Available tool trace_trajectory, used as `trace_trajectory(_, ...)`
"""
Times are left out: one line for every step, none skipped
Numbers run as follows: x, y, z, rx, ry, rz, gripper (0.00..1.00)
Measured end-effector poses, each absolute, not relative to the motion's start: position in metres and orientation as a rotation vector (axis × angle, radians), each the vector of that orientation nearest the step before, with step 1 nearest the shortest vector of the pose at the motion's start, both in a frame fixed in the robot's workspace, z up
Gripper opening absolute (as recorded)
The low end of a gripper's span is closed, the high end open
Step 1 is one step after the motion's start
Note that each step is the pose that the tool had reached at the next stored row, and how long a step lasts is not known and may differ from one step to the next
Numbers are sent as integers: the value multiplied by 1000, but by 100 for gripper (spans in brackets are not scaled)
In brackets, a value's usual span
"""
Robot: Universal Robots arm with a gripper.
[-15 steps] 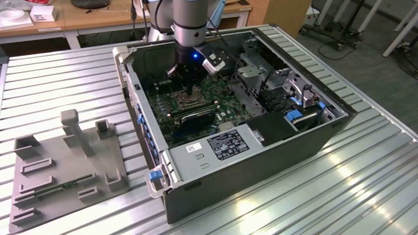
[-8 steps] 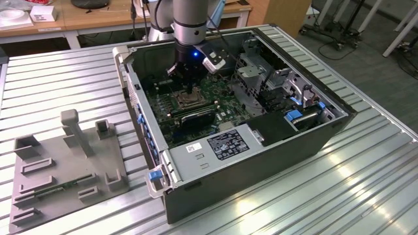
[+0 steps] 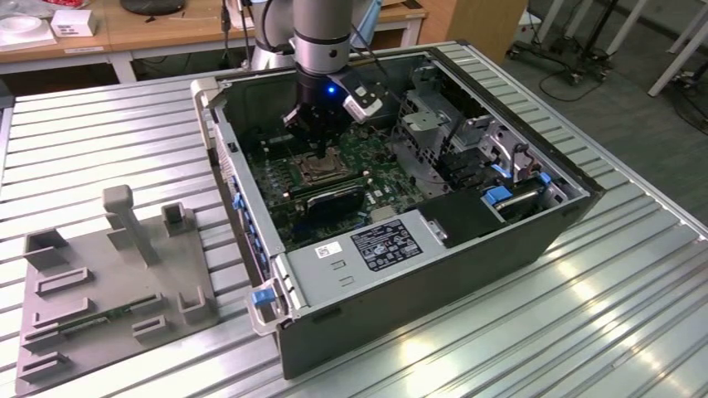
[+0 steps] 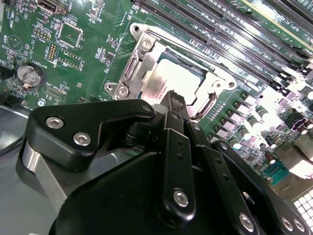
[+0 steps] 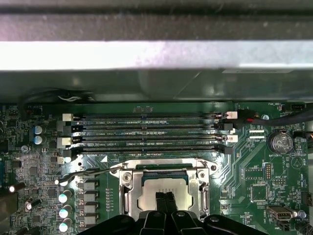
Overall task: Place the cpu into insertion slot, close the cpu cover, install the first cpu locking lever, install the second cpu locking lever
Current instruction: 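Install the first cpu locking lever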
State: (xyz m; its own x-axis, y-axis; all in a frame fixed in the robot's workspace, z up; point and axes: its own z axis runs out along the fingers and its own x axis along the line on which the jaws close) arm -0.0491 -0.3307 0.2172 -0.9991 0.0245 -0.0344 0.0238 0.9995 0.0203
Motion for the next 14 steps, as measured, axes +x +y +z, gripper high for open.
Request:
trace_trajectory(-49, -331, 217, 37, 3107, 31, 11)
trace_trajectory(-49, -331, 217, 37, 3107, 31, 11)
trace_trajectory(-49, -331, 217, 38, 3107, 31, 11)
trace_trajectory(-49, -331, 217, 38, 3107, 31, 11)
trace_trajectory(-49, -331, 217, 38, 3107, 31, 11)
trace_trajectory(-49, -331, 217, 38, 3107, 31, 11)
trace_trajectory(-49, -331, 217, 38, 3107, 31, 11)
trace_trajectory(-49, -331, 218, 38, 3107, 31, 11)
trace_trajectory(-49, -331, 219, 38, 3107, 31, 11)
trace_trajectory(-49, -331, 220, 38, 3107, 31, 11)
trace_trajectory(-49, -331, 221, 38, 3107, 31, 11)
trace_trajectory(-49, -331, 222, 38, 3107, 31, 11)
trace_trajectory(-49, -331, 223, 38, 3107, 31, 11)
trace_trajectory(-49, -331, 224, 38, 3107, 31, 11)
